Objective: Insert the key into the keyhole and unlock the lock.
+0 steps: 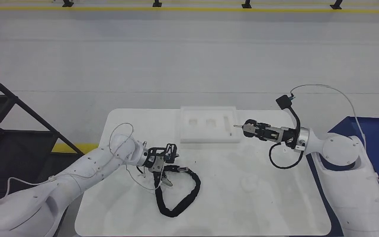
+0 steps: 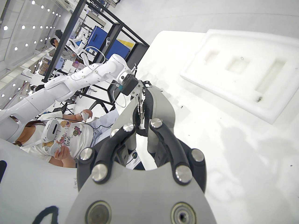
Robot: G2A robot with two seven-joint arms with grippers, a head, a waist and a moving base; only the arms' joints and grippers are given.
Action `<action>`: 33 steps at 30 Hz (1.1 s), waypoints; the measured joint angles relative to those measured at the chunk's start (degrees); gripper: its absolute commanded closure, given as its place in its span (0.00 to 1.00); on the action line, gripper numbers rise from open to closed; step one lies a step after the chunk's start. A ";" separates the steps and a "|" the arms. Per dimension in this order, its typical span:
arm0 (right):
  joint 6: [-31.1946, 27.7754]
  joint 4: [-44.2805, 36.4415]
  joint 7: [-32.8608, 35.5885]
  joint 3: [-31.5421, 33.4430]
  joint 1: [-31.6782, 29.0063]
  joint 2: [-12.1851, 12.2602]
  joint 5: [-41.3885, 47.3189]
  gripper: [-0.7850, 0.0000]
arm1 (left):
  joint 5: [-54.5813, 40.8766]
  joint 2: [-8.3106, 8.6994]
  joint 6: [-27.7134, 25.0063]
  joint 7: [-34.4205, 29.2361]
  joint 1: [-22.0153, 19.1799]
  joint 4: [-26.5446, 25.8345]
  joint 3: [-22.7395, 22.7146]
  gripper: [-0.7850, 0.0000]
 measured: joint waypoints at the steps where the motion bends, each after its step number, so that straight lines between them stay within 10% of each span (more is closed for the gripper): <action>1: 0.00 0.00 0.00 0.00 0.00 0.00 0.00 1.00 | 2.04 -0.21 0.54 2.33 0.17 0.56 0.00 0.00; 19: 0.00 0.00 0.00 0.00 0.00 0.00 0.00 1.00 | 23.77 -8.17 5.96 26.01 0.59 14.61 0.00 0.02; 22: 0.00 0.00 0.00 0.00 0.00 0.00 0.00 1.00 | 24.82 -9.20 5.94 27.70 0.54 16.58 0.00 0.51; 29: 0.00 0.00 0.00 0.00 0.00 0.00 0.00 1.00 | 26.55 -11.36 6.48 29.29 0.59 20.19 0.00 1.00; 33: 0.00 0.00 0.00 0.00 0.00 0.00 0.00 1.00 | 27.03 -12.60 6.99 28.83 0.53 22.03 -0.02 1.00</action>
